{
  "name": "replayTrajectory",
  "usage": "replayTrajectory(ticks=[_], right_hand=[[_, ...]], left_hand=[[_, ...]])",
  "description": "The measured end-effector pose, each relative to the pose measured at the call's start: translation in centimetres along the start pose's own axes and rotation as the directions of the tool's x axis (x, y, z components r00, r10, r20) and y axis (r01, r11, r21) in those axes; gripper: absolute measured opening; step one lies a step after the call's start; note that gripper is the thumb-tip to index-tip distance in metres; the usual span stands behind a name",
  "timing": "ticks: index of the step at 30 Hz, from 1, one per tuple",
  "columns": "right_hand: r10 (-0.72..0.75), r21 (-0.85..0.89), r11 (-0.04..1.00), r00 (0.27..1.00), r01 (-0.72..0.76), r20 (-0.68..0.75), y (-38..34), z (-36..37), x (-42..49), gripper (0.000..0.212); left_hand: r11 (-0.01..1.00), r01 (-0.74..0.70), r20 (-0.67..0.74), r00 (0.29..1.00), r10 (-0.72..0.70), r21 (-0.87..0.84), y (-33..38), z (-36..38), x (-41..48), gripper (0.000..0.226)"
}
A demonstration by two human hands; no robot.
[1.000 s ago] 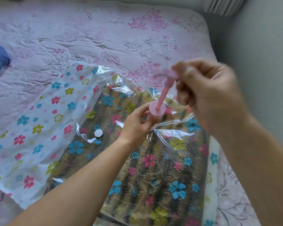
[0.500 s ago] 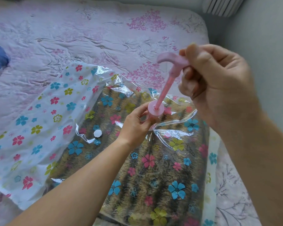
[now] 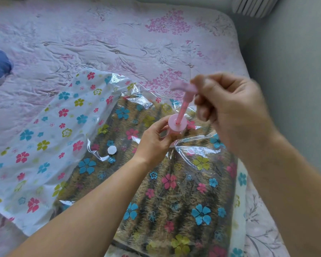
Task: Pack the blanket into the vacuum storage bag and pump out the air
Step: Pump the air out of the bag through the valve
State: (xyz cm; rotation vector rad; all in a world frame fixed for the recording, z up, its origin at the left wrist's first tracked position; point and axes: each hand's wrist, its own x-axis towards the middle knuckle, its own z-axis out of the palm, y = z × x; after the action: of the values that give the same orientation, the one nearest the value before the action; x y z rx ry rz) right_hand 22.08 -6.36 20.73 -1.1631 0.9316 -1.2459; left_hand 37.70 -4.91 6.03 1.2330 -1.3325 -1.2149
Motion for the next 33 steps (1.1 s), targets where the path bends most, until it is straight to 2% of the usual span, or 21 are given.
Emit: replayTrajectory(ticks=[3,5,8,11,14,17,19,21,22,25,28,30,33], right_hand=[[-0.091,0.169,0.982,0.995,0.084,0.035,-1.6,-0.2,0.3,0.015],[-0.027,0.086,0.996,1.000,0.027,0.007,0.2,0.0,0.2,0.016],[0.192,-0.137,0.969,0.977,-0.204,-0.091,4.5,0.1,-0.6,0.017],[0.293,-0.183,0.932,0.948,-0.313,-0.127,6.0,-0.2,-1.0,0.015],[0.189,-0.164,0.966,0.979,-0.199,-0.073,4.0,-0.2,-0.7,0.018],[-0.016,-0.008,1.000,1.000,0.016,0.016,0.0,0.0,-0.2,0.016],[-0.112,0.100,0.989,0.993,0.108,0.042,-1.8,-0.3,0.2,0.014],[-0.108,0.129,0.986,0.993,0.103,0.036,-1.4,-0.5,0.3,0.015],[-0.070,0.079,0.995,0.997,0.068,0.019,-0.3,-0.4,0.2,0.016],[0.146,-0.156,0.975,0.986,-0.157,-0.080,4.1,-0.1,-0.6,0.016],[0.297,-0.188,0.929,0.945,-0.320,-0.139,5.9,-0.1,-0.8,0.015],[0.261,-0.201,0.939,0.959,-0.279,-0.111,5.0,0.1,-0.8,0.016],[0.054,-0.113,0.992,0.998,-0.056,-0.017,1.2,0.5,-0.5,0.019]], left_hand=[[1.000,0.008,0.000,1.000,-0.008,0.017,-0.1,0.1,0.0,0.041],[1.000,0.007,-0.002,1.000,-0.007,0.004,-0.1,0.1,0.1,0.041],[0.999,0.023,-0.014,1.000,-0.023,-0.023,-0.2,-0.1,0.1,0.035],[1.000,0.028,-0.002,1.000,-0.028,0.001,-0.5,-0.1,0.0,0.030],[1.000,0.010,0.001,1.000,-0.010,-0.004,-0.4,-0.1,0.0,0.037],[1.000,0.001,0.007,1.000,-0.001,0.023,-0.4,-0.2,0.1,0.042],[0.999,0.008,0.016,1.000,-0.008,0.042,-0.4,-0.2,0.2,0.041],[0.999,0.010,0.013,1.000,-0.011,0.050,-0.3,0.0,0.2,0.042],[0.999,0.009,0.008,1.000,-0.010,0.046,-0.3,0.1,0.1,0.042],[1.000,0.022,-0.012,1.000,-0.022,0.002,-0.1,0.1,0.0,0.036],[0.999,0.033,-0.011,0.999,-0.033,0.023,-0.2,-0.1,-0.1,0.027],[0.999,0.027,-0.005,1.000,-0.027,0.031,-0.1,-0.2,-0.1,0.031],[1.000,0.019,0.006,1.000,-0.019,0.010,-0.2,-0.2,-0.1,0.041]])
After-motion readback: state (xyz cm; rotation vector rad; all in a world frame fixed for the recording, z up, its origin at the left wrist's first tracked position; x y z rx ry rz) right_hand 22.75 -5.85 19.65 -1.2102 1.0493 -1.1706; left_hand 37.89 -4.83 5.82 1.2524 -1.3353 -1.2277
